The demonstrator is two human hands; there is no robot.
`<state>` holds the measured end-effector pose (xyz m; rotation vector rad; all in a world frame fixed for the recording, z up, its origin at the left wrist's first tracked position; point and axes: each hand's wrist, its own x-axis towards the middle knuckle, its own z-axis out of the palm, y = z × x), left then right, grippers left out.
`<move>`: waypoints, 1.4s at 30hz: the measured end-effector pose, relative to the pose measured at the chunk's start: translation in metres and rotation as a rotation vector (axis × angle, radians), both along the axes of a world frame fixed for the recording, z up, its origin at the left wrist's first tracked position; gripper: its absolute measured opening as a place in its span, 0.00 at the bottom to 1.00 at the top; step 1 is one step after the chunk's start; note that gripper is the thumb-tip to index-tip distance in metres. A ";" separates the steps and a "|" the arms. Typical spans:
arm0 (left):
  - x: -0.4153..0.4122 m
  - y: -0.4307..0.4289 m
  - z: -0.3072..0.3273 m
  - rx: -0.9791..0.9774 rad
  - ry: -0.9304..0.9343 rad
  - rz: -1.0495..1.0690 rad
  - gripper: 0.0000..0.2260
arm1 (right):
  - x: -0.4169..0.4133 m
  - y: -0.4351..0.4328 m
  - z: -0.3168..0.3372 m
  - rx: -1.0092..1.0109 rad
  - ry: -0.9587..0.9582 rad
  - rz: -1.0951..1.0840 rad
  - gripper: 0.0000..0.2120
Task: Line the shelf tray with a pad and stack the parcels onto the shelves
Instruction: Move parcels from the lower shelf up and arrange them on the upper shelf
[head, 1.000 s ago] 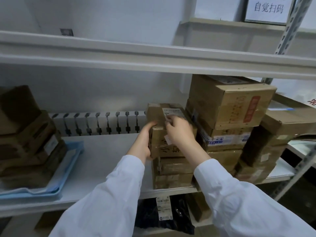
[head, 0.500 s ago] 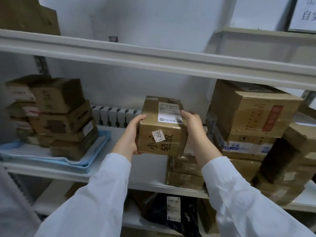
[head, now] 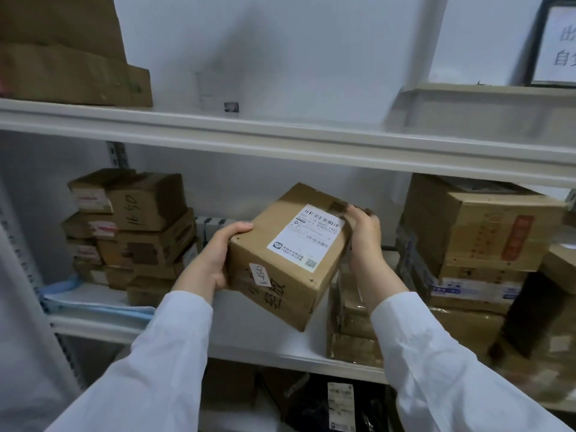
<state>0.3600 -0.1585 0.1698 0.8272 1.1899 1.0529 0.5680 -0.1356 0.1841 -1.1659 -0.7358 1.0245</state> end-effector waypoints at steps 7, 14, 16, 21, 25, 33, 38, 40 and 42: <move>-0.030 -0.018 0.011 0.008 0.056 -0.134 0.29 | -0.015 -0.012 0.007 -0.020 -0.102 -0.138 0.21; -0.056 -0.043 0.037 0.235 0.033 -0.257 0.35 | -0.010 0.016 -0.008 -0.100 -0.035 -0.037 0.36; -0.064 -0.046 0.047 0.295 0.051 -0.267 0.36 | 0.009 0.047 -0.027 -0.130 -0.065 0.009 0.38; -0.067 -0.059 0.087 0.428 0.046 -0.252 0.25 | -0.017 0.005 0.023 -0.049 0.128 0.149 0.56; -0.067 -0.070 0.107 0.481 0.127 -0.230 0.24 | -0.044 -0.059 0.073 0.076 0.022 0.173 0.27; -0.069 -0.081 0.142 0.496 0.269 -0.210 0.34 | -0.045 -0.047 0.113 0.065 -0.111 0.247 0.26; -0.077 -0.081 0.170 0.536 0.222 -0.119 0.27 | -0.052 -0.075 0.141 0.171 -0.223 0.344 0.24; -0.081 -0.083 0.182 0.553 0.188 -0.099 0.25 | -0.055 -0.076 0.150 0.282 -0.251 0.375 0.22; -0.085 -0.087 0.196 0.601 0.181 -0.088 0.25 | -0.054 -0.066 0.157 0.375 -0.280 0.382 0.21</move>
